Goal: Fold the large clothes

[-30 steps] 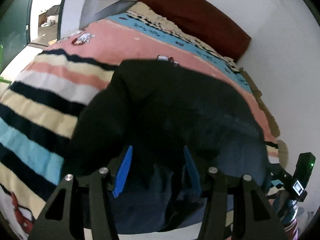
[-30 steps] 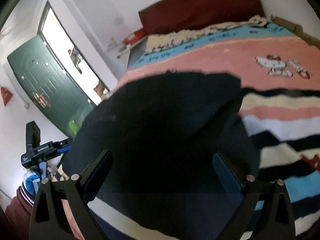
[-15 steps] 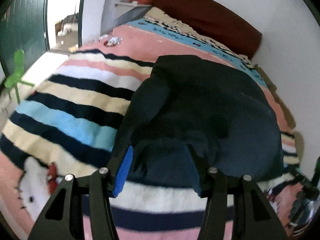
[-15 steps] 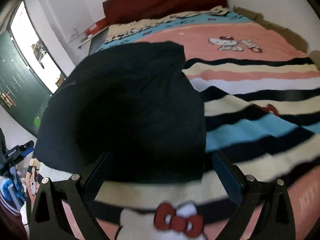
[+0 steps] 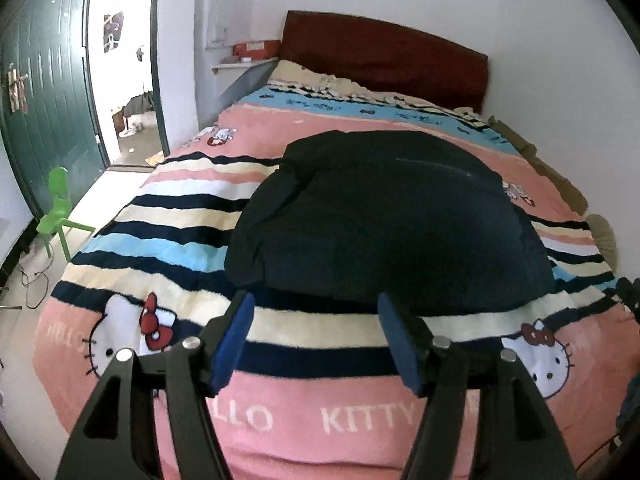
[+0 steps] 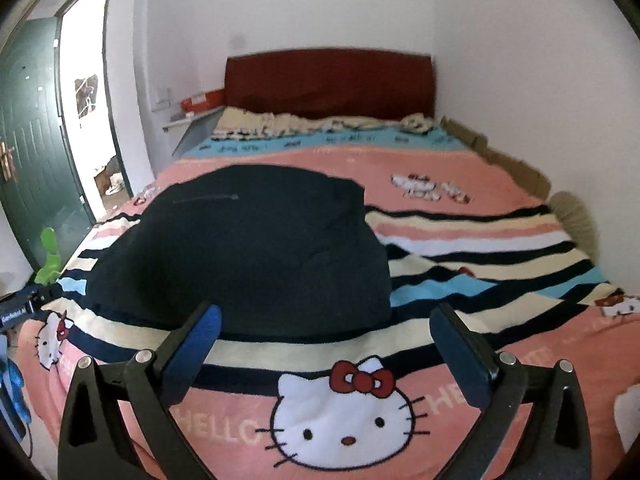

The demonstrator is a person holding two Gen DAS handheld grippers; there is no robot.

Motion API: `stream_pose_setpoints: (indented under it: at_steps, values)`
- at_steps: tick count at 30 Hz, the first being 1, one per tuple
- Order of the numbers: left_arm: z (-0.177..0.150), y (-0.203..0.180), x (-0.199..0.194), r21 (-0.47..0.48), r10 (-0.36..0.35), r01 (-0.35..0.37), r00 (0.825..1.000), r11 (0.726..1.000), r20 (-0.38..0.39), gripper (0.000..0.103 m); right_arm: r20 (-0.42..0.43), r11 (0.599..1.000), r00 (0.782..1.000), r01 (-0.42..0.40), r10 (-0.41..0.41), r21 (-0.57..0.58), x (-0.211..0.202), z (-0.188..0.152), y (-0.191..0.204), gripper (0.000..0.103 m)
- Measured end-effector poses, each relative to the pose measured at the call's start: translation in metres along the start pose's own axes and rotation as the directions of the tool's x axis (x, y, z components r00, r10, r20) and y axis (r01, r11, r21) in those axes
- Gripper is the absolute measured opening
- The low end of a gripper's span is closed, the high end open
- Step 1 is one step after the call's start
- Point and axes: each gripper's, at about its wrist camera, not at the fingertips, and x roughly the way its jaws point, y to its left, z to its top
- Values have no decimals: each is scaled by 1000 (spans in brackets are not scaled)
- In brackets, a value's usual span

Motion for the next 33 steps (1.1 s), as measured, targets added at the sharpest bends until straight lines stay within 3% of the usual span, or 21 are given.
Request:
stream_pose_setpoints:
  at_steps: [3, 7, 15, 24, 33]
  values:
    - [-10, -12, -22, 19, 33, -34, 998, 999, 59, 63, 35, 1000, 999, 19, -18, -18, -16, -7, 6, 103]
    - [-18, -22, -49, 20, 23, -25, 992, 999, 127, 63, 66, 999, 997, 36, -34, -39, -32, -19, 11, 102]
    - [-25, -52, -91, 58, 91, -111, 958, 992, 272, 63, 135, 992, 988, 84, -71, -89, -58, -36, 21, 102]
    - [-38, -66, -92, 88, 103, -133, 955, 987, 277, 63, 193, 990, 978, 101, -81, -96, -74, -41, 21, 102]
    - [-45, -73, -94, 131, 85, -128, 953, 983, 290, 63, 171, 993, 982, 88, -75, -73, -66, -48, 14, 102]
